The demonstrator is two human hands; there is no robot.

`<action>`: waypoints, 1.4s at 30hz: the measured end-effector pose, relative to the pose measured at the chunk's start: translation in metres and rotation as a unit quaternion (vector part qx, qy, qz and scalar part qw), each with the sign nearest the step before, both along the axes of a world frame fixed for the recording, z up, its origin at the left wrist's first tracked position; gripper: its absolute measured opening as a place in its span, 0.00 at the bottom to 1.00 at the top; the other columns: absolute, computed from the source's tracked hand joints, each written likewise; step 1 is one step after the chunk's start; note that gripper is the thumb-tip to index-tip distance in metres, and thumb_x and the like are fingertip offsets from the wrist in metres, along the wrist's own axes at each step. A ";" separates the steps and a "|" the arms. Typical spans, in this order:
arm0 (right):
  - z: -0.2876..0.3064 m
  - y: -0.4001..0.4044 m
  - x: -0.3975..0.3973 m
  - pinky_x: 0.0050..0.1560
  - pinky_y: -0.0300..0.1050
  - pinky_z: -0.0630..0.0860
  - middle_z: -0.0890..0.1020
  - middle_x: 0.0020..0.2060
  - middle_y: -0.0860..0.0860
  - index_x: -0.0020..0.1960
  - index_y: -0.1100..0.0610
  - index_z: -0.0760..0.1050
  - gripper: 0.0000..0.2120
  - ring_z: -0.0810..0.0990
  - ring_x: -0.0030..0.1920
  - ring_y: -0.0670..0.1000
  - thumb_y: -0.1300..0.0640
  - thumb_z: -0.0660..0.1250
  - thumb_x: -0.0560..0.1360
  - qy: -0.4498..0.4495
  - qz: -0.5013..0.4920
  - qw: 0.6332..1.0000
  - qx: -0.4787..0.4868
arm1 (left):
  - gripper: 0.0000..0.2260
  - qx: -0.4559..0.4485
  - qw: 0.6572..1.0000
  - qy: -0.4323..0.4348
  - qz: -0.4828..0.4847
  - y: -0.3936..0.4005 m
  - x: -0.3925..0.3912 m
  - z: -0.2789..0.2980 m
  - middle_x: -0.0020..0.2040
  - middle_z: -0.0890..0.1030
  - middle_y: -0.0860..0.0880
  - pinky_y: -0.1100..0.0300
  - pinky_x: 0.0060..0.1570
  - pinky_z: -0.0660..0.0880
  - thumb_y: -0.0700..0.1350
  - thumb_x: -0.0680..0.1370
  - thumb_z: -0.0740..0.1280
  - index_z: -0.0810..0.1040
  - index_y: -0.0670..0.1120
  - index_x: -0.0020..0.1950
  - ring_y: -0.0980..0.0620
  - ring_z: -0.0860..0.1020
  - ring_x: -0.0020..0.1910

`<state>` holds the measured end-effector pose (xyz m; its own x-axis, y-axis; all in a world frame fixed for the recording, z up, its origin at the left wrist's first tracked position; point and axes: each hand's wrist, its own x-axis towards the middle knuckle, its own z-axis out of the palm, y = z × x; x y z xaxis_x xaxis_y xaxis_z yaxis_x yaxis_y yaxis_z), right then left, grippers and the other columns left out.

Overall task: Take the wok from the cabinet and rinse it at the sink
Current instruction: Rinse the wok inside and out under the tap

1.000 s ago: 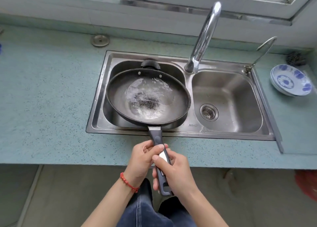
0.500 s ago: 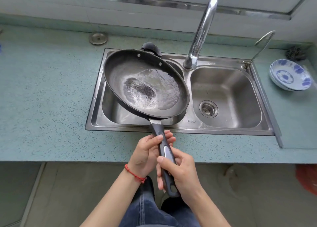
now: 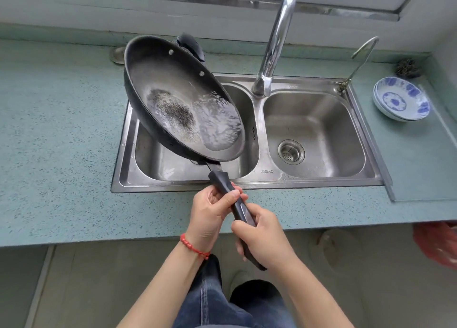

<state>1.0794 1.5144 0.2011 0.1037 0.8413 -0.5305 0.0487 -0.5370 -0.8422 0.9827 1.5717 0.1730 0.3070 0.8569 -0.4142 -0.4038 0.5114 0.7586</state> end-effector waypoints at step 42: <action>-0.009 0.001 -0.031 0.21 0.41 0.66 0.71 0.24 0.57 0.38 0.64 0.71 0.13 0.66 0.19 0.52 0.53 0.60 0.71 0.024 -0.064 0.991 0.116 | 0.05 0.065 0.990 0.111 0.053 0.021 -0.016 0.016 0.25 0.80 0.51 0.62 0.36 0.77 0.33 0.71 0.67 0.74 0.41 0.38 0.54 0.80 0.29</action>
